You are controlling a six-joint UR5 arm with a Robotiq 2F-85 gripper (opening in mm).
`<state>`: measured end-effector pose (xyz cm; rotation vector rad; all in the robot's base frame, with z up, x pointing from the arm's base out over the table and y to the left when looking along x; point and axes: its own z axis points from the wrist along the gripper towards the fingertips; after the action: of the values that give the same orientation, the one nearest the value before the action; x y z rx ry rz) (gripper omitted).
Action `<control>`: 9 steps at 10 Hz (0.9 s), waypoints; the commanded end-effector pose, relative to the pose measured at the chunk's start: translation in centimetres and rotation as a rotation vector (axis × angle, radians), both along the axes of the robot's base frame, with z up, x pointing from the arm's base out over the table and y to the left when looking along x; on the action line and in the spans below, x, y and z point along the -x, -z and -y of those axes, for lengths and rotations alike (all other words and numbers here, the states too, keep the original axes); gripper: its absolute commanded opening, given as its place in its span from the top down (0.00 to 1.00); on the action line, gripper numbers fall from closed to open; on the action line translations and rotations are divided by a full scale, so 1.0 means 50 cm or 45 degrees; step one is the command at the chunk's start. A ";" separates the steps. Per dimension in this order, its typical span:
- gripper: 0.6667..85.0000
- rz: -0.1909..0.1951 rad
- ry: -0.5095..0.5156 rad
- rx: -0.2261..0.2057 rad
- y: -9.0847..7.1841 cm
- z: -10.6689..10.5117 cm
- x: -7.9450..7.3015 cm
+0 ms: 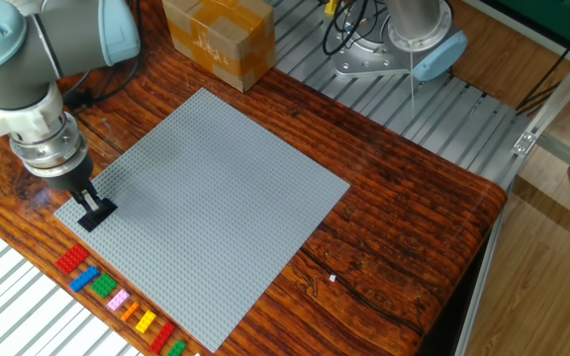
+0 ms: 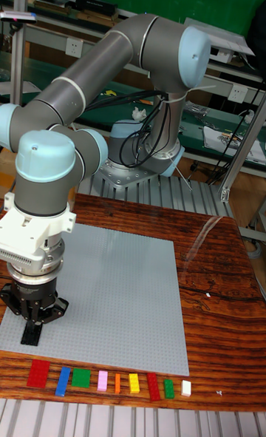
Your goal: Build with small Lego blocks
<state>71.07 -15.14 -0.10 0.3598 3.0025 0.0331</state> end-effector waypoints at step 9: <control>1.00 -0.080 0.031 0.082 -0.024 0.014 0.035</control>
<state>69.75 -15.87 0.68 0.3629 3.0397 -0.0478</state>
